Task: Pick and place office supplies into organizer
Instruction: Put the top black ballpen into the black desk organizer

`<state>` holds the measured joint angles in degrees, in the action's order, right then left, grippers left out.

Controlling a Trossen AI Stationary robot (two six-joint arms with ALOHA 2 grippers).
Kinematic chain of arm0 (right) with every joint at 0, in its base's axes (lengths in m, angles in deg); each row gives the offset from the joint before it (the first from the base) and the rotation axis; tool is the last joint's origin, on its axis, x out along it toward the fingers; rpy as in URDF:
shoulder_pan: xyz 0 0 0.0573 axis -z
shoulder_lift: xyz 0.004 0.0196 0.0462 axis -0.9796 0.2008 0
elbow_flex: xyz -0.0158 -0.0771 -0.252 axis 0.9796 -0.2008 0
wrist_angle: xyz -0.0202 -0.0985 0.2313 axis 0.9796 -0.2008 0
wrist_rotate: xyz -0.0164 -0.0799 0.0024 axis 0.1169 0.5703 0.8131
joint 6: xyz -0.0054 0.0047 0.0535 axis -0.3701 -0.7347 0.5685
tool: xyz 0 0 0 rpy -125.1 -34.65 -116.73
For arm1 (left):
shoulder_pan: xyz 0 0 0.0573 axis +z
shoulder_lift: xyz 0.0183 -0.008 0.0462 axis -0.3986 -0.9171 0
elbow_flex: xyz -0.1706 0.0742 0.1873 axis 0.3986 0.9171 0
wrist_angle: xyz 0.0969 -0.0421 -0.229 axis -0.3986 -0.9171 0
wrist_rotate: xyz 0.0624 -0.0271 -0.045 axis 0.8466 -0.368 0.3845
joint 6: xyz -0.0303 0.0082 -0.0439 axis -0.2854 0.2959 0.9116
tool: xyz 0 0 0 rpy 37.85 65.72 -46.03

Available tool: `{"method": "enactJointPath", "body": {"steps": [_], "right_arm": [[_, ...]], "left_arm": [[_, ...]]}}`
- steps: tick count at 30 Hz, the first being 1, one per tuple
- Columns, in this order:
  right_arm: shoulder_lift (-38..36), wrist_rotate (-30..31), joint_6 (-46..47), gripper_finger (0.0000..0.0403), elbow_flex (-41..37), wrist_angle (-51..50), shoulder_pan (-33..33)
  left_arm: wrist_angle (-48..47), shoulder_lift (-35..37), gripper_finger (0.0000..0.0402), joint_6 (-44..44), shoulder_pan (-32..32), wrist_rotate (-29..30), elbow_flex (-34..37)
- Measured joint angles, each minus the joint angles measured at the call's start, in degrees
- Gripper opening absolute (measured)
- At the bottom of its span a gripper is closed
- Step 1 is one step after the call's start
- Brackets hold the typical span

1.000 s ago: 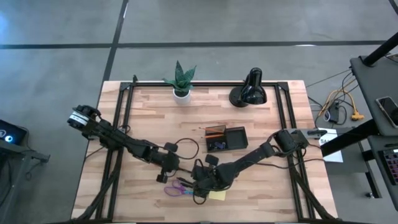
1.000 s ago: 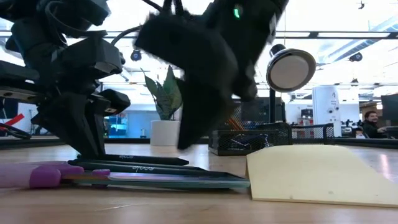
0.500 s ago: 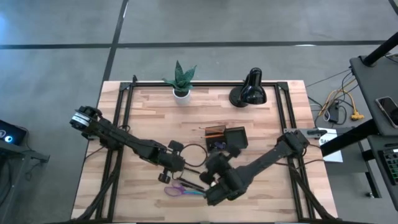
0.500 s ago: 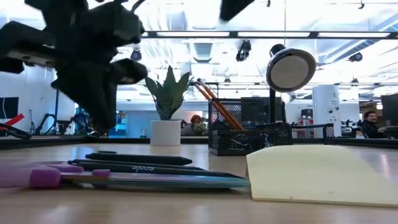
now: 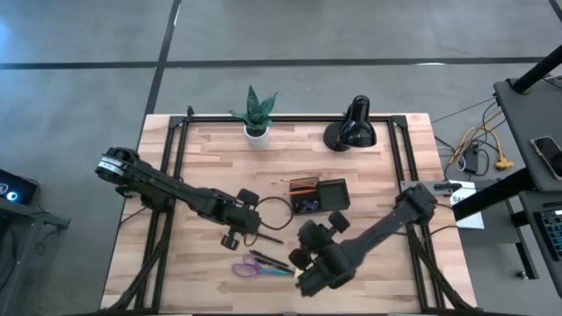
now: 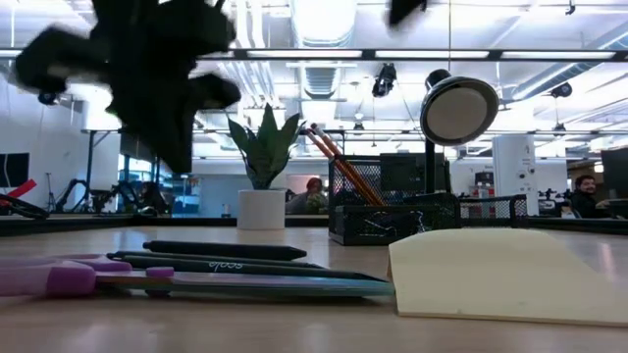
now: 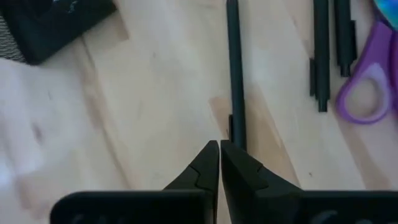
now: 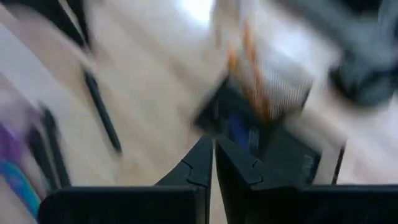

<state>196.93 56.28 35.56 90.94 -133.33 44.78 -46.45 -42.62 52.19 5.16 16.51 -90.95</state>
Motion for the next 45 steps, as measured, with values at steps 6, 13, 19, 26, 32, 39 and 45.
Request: {"method": "enactJointPath", "body": {"steps": [6, 13, 19, 26, 32, 39, 45], "right_arm": [[0.84, -16.64, -11.58, 0.0013, -11.43, 25.49, 4.07], [0.93, -25.79, -12.98, 0.0013, -21.98, 46.39, 9.57], [0.84, -26.02, -21.71, 0.0013, -24.55, 43.64, 13.08], [0.86, -34.31, -55.16, 0.0013, -23.89, 46.82, 12.91], [0.86, -34.95, -56.41, 0.0013, -22.98, 48.12, 13.61], [1.27, -36.62, -56.46, 0.0013, -23.55, 52.62, 15.23], [2.08, -38.04, -54.96, 0.0013, -23.63, 52.21, 16.28]], "left_arm": [[9.25, 1.28, 0.0010, 2.94, -0.03, 0.33, 7.11], [12.79, 3.15, 0.0027, 14.80, 0.11, -1.53, 11.76], [20.10, 5.15, 0.0028, 13.14, -0.15, -3.07, 16.42], [19.95, 8.66, 0.0028, 10.15, -0.24, -3.44, 17.46], [22.83, 9.98, 0.0028, 8.61, -0.20, -3.38, 20.03], [24.60, 9.85, 0.0028, 9.01, -0.17, -3.33, 23.50], [27.50, 9.97, 0.0028, 9.02, -0.15, -3.33, 24.40]]}}
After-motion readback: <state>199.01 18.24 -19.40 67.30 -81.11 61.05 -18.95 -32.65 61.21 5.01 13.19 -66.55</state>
